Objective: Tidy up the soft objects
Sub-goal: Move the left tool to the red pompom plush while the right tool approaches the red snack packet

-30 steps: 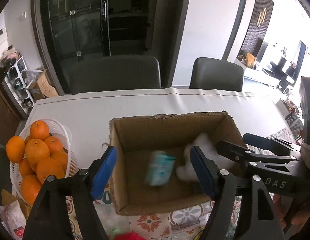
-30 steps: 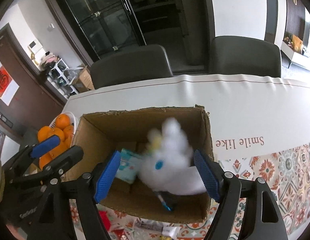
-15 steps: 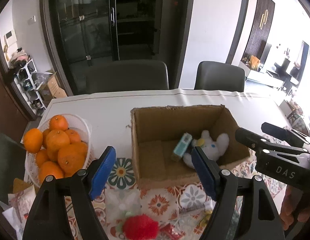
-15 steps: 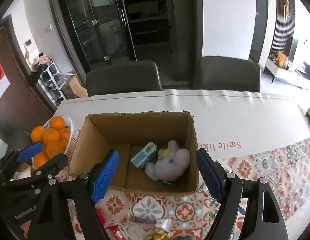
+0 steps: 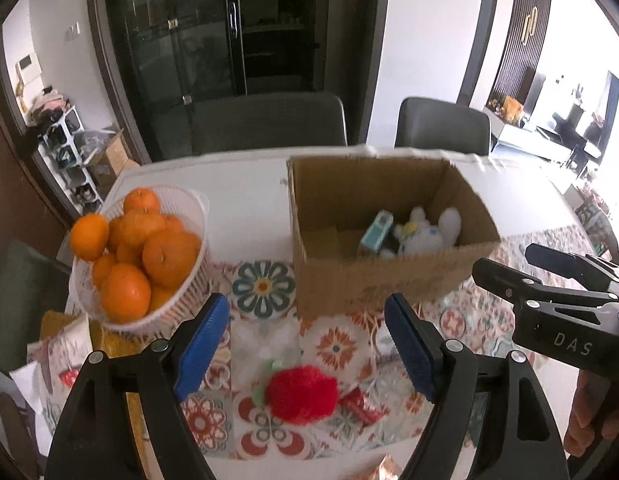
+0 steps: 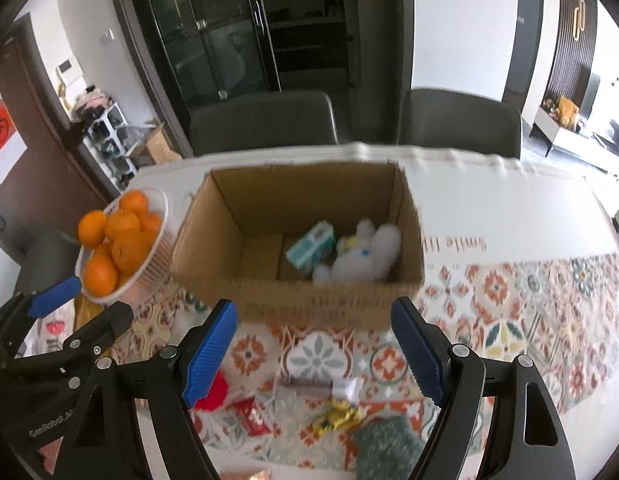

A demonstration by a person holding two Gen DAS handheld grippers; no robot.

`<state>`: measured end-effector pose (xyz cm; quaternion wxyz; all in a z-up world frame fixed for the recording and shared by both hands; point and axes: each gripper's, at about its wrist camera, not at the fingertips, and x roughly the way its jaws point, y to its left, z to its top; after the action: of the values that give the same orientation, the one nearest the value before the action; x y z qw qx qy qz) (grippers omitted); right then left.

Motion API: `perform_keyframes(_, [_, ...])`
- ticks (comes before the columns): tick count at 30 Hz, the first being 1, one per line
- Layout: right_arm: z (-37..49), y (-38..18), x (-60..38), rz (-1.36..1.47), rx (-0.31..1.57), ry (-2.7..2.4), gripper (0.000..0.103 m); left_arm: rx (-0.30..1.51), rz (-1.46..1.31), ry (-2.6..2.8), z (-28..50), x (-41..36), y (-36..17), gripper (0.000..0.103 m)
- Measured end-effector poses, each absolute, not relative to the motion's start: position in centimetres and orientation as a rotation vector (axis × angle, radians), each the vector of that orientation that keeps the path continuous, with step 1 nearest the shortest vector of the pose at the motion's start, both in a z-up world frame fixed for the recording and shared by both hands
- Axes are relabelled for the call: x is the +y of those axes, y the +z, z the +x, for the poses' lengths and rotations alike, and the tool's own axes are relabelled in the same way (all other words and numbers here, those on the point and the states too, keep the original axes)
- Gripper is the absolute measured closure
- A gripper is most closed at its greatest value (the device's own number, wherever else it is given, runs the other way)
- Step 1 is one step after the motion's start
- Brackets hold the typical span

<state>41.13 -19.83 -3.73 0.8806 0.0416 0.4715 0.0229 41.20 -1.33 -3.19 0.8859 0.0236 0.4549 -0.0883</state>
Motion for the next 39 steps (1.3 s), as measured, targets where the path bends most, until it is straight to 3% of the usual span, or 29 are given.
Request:
perform_keyframes(28, [37.3,-17.1,-15.5,0.116,1.394,0.172,0.024,1.289,0.068,-0.211,41.1,0.7,-14.9,0.022])
perform_keyframes(39, [37.1,-20.3,-13.4,0.138,1.447,0.287,0.033,1.393,0.018,-0.242,42.2,0.0,-18.0,0.022])
